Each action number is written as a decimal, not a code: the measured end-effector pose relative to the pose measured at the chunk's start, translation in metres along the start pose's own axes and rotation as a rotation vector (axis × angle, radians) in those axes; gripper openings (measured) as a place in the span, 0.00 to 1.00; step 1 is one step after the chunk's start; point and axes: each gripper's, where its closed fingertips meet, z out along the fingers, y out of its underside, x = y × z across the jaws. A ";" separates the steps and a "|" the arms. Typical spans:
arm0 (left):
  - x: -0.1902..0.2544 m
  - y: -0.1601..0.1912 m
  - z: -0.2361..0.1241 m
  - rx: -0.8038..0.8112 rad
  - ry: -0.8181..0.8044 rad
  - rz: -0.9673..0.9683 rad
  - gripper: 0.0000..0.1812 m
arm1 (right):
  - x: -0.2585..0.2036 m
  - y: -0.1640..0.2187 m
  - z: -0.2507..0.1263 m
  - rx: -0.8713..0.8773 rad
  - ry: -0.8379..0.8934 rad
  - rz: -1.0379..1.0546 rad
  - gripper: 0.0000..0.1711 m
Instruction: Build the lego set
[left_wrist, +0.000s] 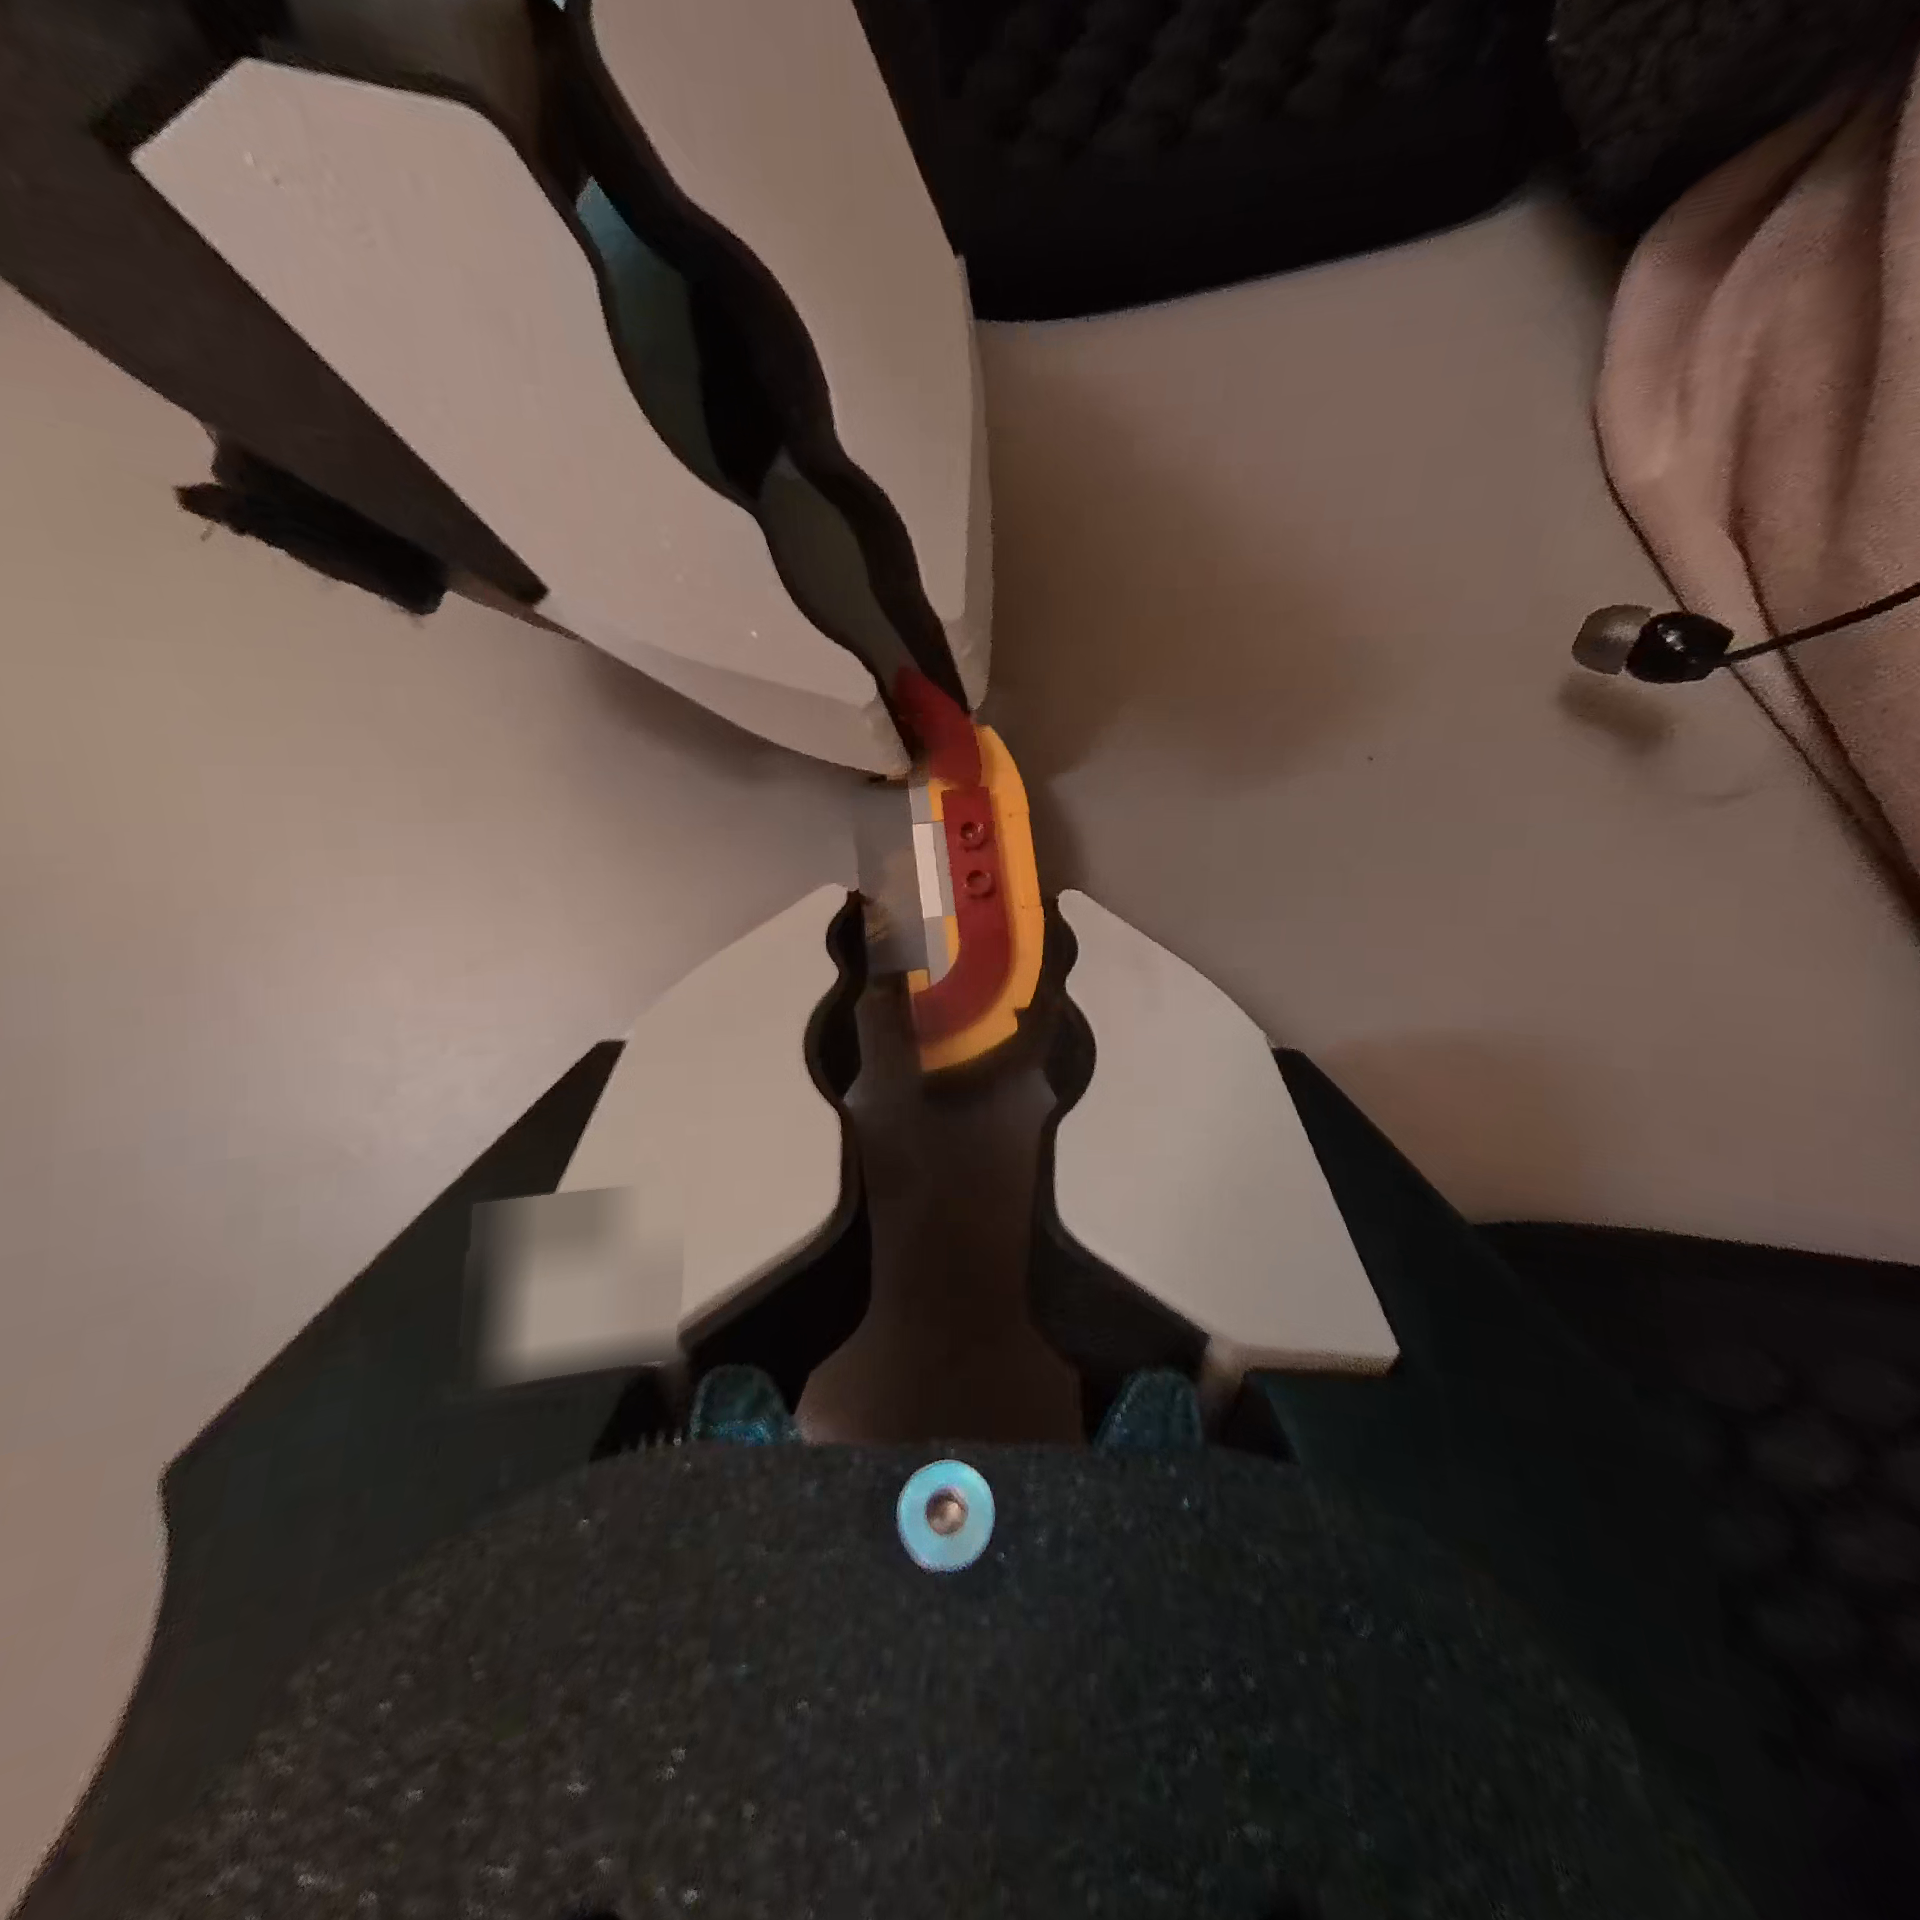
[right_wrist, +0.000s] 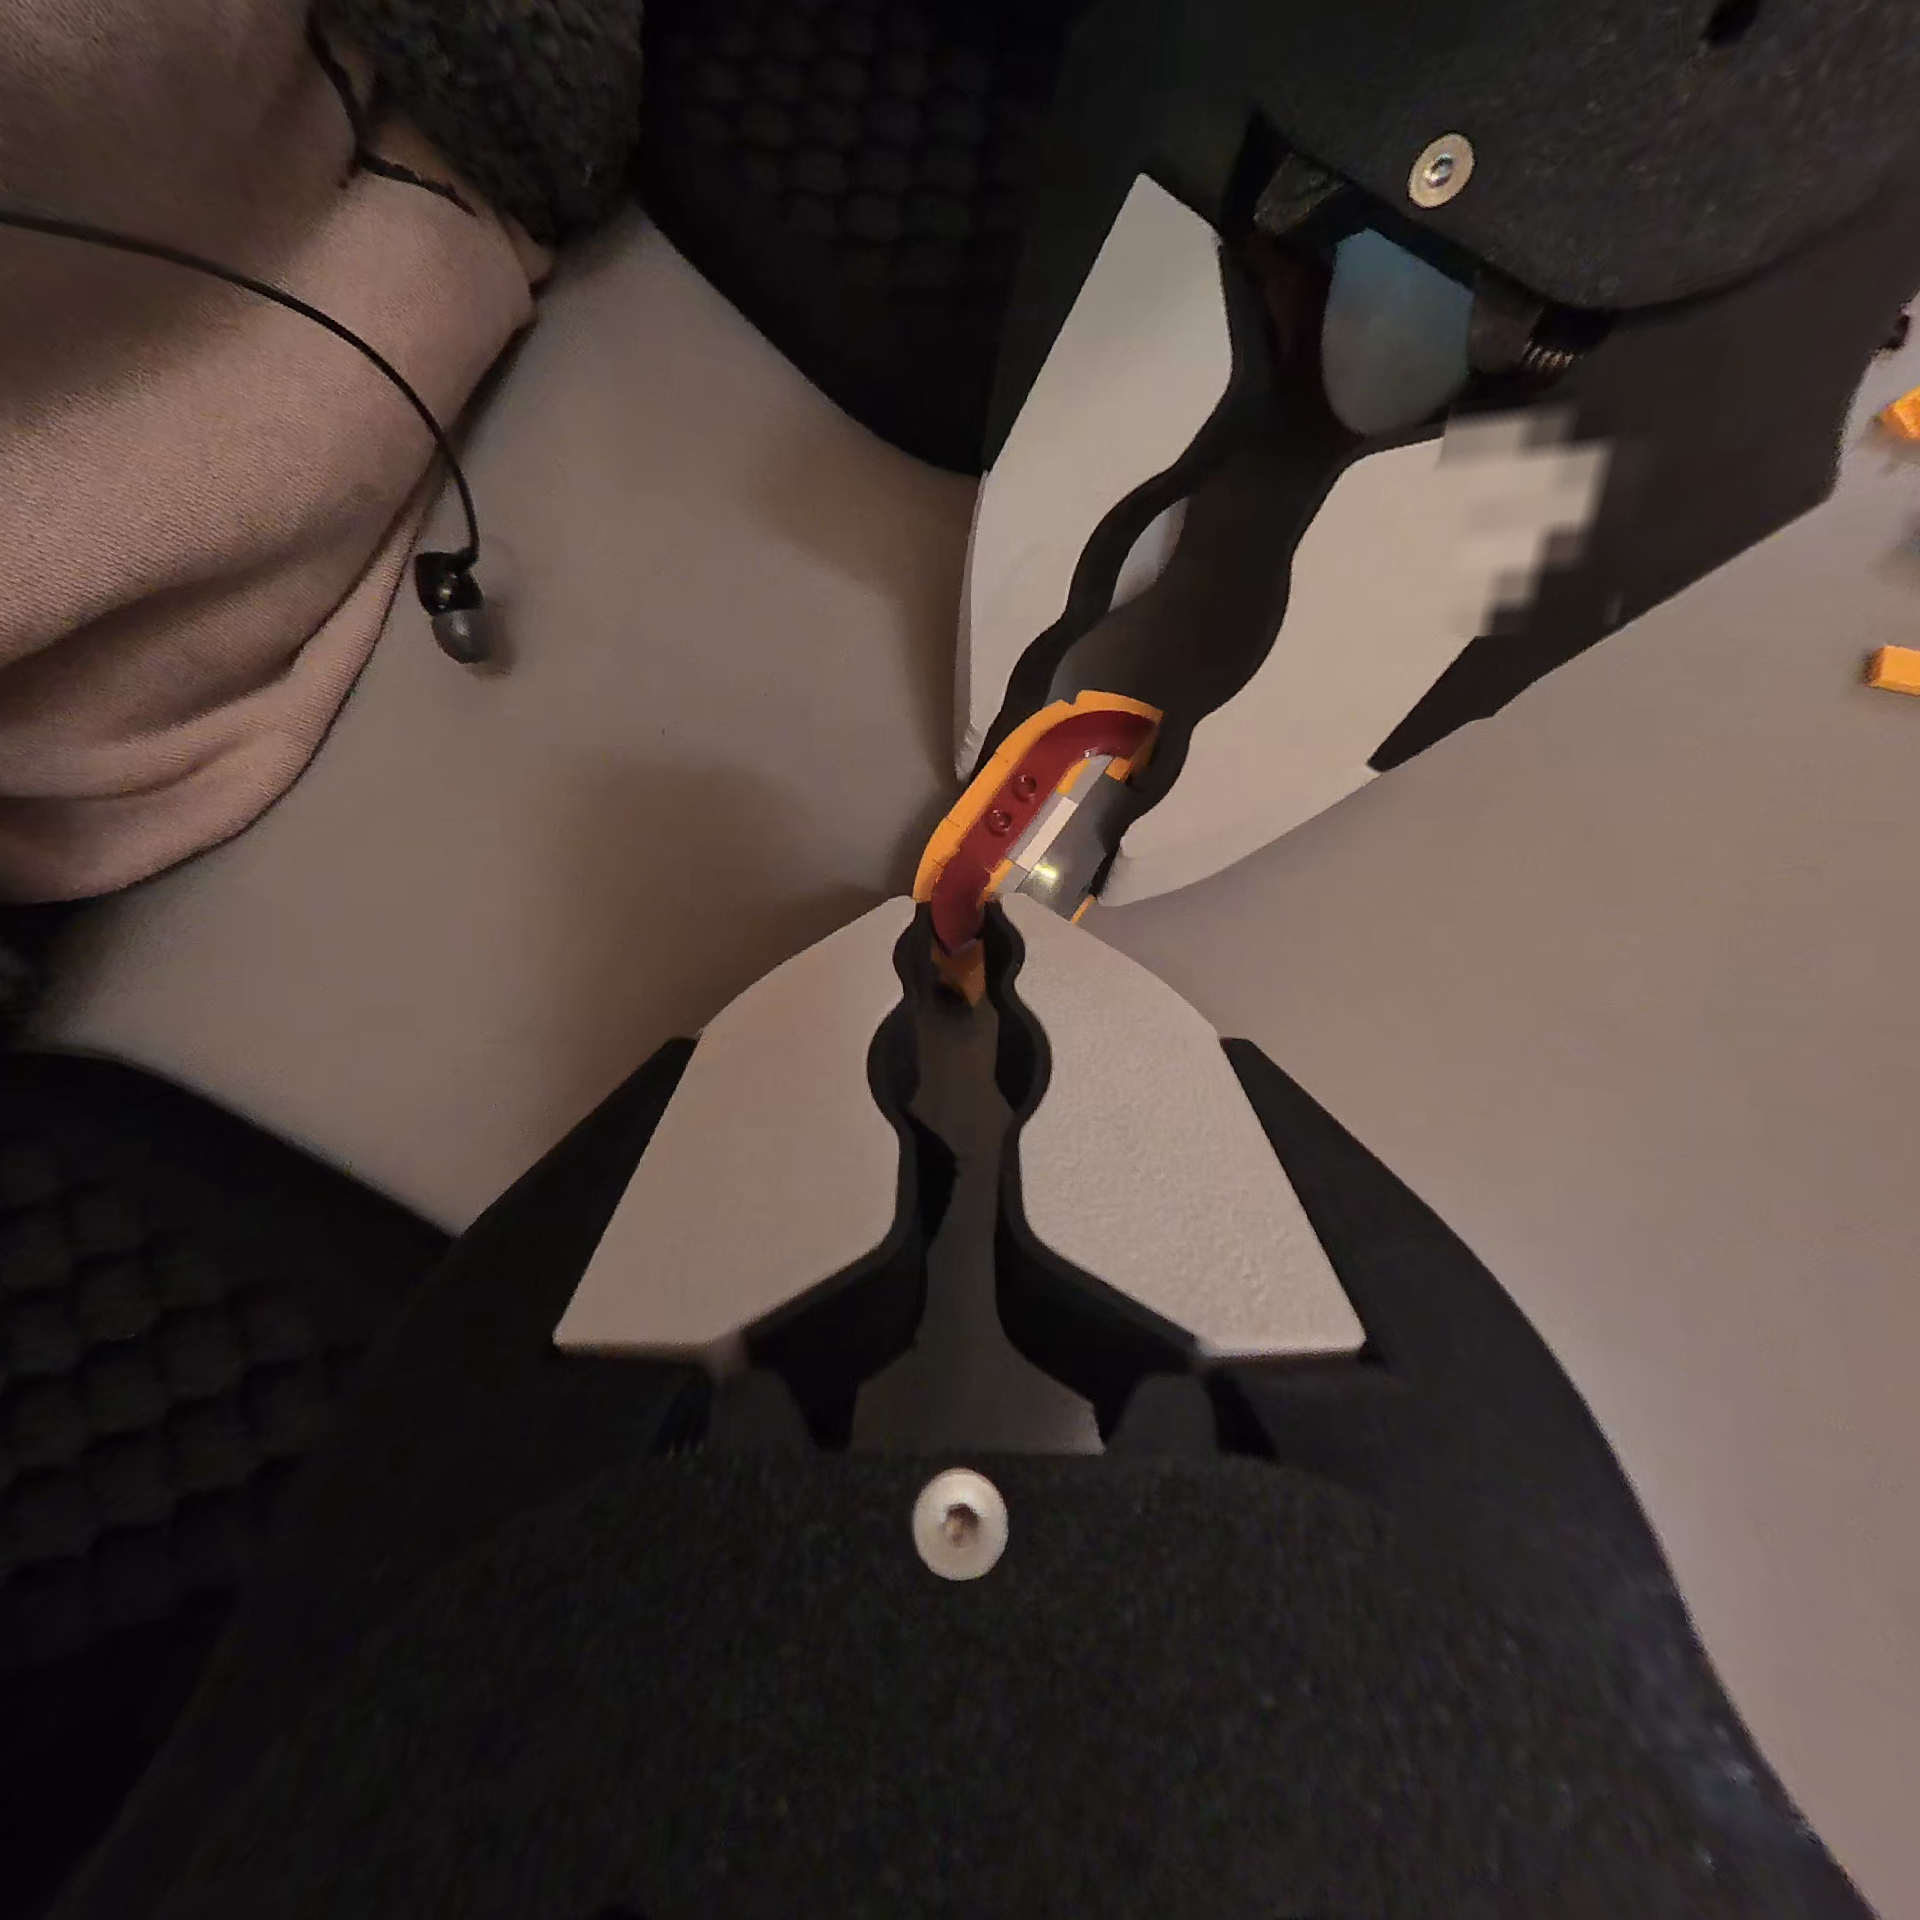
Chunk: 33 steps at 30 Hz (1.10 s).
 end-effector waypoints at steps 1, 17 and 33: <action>0.000 0.000 0.000 0.002 0.004 0.002 0.17 | -0.001 0.000 0.000 0.000 -0.003 0.000 0.05; 0.004 -0.001 0.001 0.013 0.030 0.011 0.17 | -0.002 -0.003 0.003 -0.010 -0.007 0.005 0.09; 0.004 -0.001 0.001 0.008 0.025 -0.031 0.17 | -0.001 -0.003 0.004 -0.041 0.021 0.031 0.05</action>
